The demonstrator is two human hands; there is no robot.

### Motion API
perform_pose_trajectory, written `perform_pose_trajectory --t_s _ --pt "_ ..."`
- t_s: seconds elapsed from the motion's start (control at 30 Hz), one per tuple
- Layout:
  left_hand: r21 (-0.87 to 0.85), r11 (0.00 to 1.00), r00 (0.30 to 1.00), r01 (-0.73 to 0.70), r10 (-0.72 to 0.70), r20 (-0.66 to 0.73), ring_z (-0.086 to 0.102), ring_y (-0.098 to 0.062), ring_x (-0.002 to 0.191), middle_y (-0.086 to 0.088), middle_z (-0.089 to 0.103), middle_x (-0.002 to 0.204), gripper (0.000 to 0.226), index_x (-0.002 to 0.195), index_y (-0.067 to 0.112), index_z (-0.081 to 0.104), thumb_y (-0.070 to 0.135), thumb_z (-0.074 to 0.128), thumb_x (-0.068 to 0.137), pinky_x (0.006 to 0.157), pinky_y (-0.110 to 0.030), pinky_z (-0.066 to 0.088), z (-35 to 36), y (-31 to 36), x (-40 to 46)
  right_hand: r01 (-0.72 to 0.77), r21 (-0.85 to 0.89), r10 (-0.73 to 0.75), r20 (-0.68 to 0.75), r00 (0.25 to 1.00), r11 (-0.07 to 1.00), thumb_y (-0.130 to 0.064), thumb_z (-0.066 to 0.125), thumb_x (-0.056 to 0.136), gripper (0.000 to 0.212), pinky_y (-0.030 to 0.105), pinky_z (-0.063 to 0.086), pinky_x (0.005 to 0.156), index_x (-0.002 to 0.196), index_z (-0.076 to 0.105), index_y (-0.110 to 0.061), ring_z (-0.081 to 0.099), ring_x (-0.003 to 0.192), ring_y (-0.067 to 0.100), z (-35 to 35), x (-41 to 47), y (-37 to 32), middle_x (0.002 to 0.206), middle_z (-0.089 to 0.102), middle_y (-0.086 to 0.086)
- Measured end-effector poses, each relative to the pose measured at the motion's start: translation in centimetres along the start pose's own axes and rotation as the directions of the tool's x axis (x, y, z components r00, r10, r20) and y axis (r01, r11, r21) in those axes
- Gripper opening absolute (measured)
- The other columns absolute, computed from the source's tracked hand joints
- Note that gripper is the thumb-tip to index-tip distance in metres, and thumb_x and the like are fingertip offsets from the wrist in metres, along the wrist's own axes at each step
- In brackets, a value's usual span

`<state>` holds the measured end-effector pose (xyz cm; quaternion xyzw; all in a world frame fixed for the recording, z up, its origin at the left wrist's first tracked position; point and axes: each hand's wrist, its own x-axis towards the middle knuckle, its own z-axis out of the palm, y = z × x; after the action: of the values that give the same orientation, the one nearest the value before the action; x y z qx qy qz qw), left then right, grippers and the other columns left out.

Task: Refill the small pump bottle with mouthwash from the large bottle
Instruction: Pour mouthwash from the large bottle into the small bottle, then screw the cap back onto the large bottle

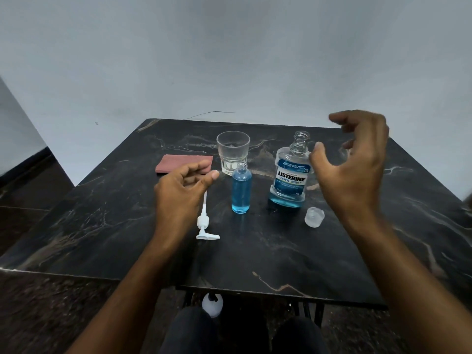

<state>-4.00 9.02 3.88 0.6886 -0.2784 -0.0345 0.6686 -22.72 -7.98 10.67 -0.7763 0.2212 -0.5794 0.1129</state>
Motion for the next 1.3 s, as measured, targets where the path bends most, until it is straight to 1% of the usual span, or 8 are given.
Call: perform_pose_trajectory --t_s 0.13,0.33,0.5,0.67,0.87,0.97,1.1,1.3 --pt "0.040 0.999 0.999 0.002 0.000 -0.050 0.068 0.009 0.075 0.005 0.077 0.098 0.023 0.111 0.015 0.075 0.010 0.078 0.089 0.076 -0.011 0.055 -1.8 -0.6 0.1 0.258 0.121 -0.277 0.187 0.942 0.959 0.002 0.065 0.085 0.013 0.018 0.046 0.080 0.097 0.069 -0.002 0.055 0.091 0.015 1.7 -2.6 -3.6 0.097 0.061 0.011" --pt "-0.005 0.998 0.997 0.059 -0.059 -0.048 0.067 0.006 0.074 0.005 0.076 0.091 0.019 0.108 0.018 0.075 0.007 0.075 0.092 0.075 -0.015 0.053 -2.7 -1.0 -1.5 0.206 0.222 -0.282 0.397 0.873 0.953 0.007 0.067 0.085 0.012 0.029 0.052 0.082 0.094 0.072 0.000 0.062 0.090 0.021 4.3 -5.7 -6.4 0.094 0.064 0.010" --pt "-0.003 1.000 0.998 -0.002 0.002 0.055 0.066 0.001 0.075 0.009 0.075 0.084 0.019 0.105 0.026 0.077 0.011 0.074 0.092 0.074 -0.017 0.056 -1.0 0.5 -3.6 0.014 -0.049 0.012 0.493 0.870 0.999 -0.006 0.067 0.086 0.008 0.032 0.053 0.078 0.093 0.072 -0.006 0.059 0.084 0.017 2.9 -6.0 -4.6 0.092 0.063 0.003" --pt "-0.005 1.000 0.928 -0.009 0.010 0.372 0.072 -0.003 0.085 0.009 0.078 0.094 0.023 0.109 0.023 0.077 0.008 0.075 0.092 0.080 -0.018 0.056 2.6 2.0 -5.7 -0.083 -0.604 0.488 0.547 0.680 0.792 -0.031 0.066 0.084 0.023 0.030 0.040 0.066 0.086 0.066 -0.008 0.063 0.089 0.034 0.0 -5.4 -1.2 0.094 0.068 0.014" --pt "0.031 0.986 0.932 -0.165 0.146 0.331 0.058 -0.009 0.123 0.003 0.057 0.133 0.060 0.139 0.017 0.058 0.006 0.081 0.084 0.109 -0.027 0.048 8.6 3.1 -7.6 -0.275 -0.694 0.695 0.441 0.568 0.666 -0.055 0.083 0.067 0.077 0.032 0.036 0.070 0.115 0.054 -0.001 0.061 0.107 0.038 -1.3 -4.3 3.1 0.116 0.061 0.021" --pt "0.099 0.985 0.950 -0.144 0.109 0.292 0.035 -0.009 0.147 0.000 0.034 0.159 0.093 0.158 0.019 0.030 0.016 0.084 0.082 0.122 -0.022 0.029 11.4 3.1 -7.1 -0.315 -0.641 0.700 0.530 0.478 0.700 -0.055 0.082 0.065 0.064 0.028 0.042 0.063 0.106 0.066 -0.009 0.067 0.094 0.029 -0.8 -4.3 4.5 0.105 0.070 0.014" --pt "0.160 0.982 0.973 -0.101 0.064 0.222 0.013 -0.011 0.156 0.000 0.010 0.171 0.120 0.164 0.023 0.001 0.027 0.087 0.080 0.118 -0.012 0.013 14.0 2.5 -5.8 -0.362 -0.590 0.683 0.522 0.511 0.722 -0.046 0.083 0.066 0.043 0.023 0.031 0.042 0.066 0.059 -0.011 0.057 0.057 0.014 -0.7 -4.6 5.4 0.064 0.063 0.001" --pt "0.110 0.990 0.984 -0.083 0.063 0.167 0.029 -0.013 0.151 0.000 0.028 0.165 0.127 0.164 0.024 0.004 0.040 0.091 0.072 0.121 -0.024 0.028 15.5 1.8 -3.7 -0.476 -0.345 0.588 0.494 0.640 0.809 -0.017 0.072 0.074 0.017 0.035 0.059 0.064 0.091 0.074 -0.016 0.070 0.069 0.016 -1.9 -2.1 5.5 0.081 0.075 0.002"
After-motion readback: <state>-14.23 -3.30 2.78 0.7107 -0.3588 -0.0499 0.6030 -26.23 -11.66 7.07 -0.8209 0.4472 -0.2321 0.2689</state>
